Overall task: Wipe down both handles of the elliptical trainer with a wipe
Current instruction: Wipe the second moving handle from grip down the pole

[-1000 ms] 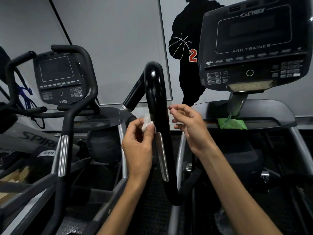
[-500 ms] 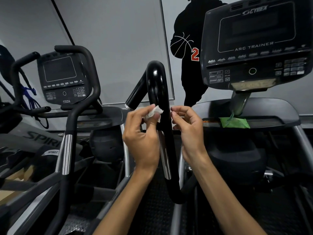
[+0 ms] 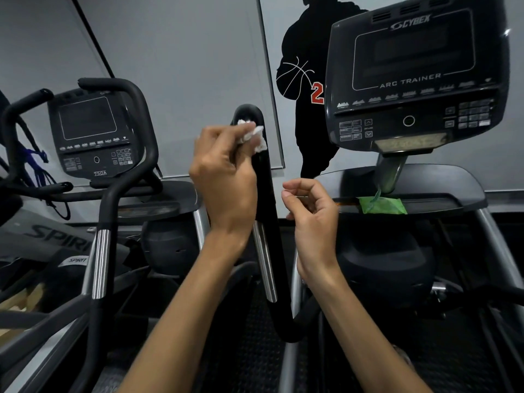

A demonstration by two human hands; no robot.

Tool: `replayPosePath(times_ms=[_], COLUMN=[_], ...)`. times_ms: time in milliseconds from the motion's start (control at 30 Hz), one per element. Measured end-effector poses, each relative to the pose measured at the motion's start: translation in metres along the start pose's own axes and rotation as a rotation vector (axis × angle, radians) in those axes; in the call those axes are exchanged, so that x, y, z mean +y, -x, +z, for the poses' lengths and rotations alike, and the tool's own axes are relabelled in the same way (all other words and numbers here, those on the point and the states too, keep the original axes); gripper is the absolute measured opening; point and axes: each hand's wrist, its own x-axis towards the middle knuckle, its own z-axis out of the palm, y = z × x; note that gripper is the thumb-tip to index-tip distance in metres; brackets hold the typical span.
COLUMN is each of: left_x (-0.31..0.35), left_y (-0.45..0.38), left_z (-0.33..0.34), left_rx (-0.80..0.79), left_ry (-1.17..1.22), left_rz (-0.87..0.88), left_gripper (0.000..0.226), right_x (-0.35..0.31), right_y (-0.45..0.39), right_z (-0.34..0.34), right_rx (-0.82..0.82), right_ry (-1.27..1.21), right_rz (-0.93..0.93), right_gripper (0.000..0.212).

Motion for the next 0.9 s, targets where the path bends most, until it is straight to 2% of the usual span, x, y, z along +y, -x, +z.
replayPosePath(times_ms=[167,267,400,567,633,733,900], left_x=[-0.004,-0.013,-0.014,-0.006,-0.009,-0.005,-0.001], left_y=[0.060,0.050,0.013,0.051,0.045,0.008,-0.068], left_z=[-0.021,-0.025,-0.016,-0.027,-0.028,-0.018,0.010], left_rx=[-0.094,-0.089,-0.040,-0.174,-0.174,-0.146,-0.270], left_ry=[-0.174,-0.200,-0.117,-0.130,-0.128,-0.135,-0.219], left_rz=[0.156,0.237,0.141,0.168,0.167,0.133,0.045], left_gripper=[0.007,0.008,0.004,0.006,0.006,0.007,0.013], right_x=[-0.004,-0.006,-0.008,-0.006,-0.008,-0.012,-0.016], right_y=[0.002,0.004,0.008,0.007,0.006,0.007,0.008], right_z=[-0.003,-0.001,0.003,0.000,-0.001,0.003,0.012], right_rx=[0.003,-0.005,-0.006,0.001,0.002,-0.011,-0.003], right_ry=[0.026,0.036,0.039,0.035,0.032,0.016,0.007], right_rz=[-0.027,-0.033,-0.035,-0.026,-0.036,-0.038,-0.044], right_gripper=[0.024,0.021,0.021,0.020,0.022,0.023,0.023])
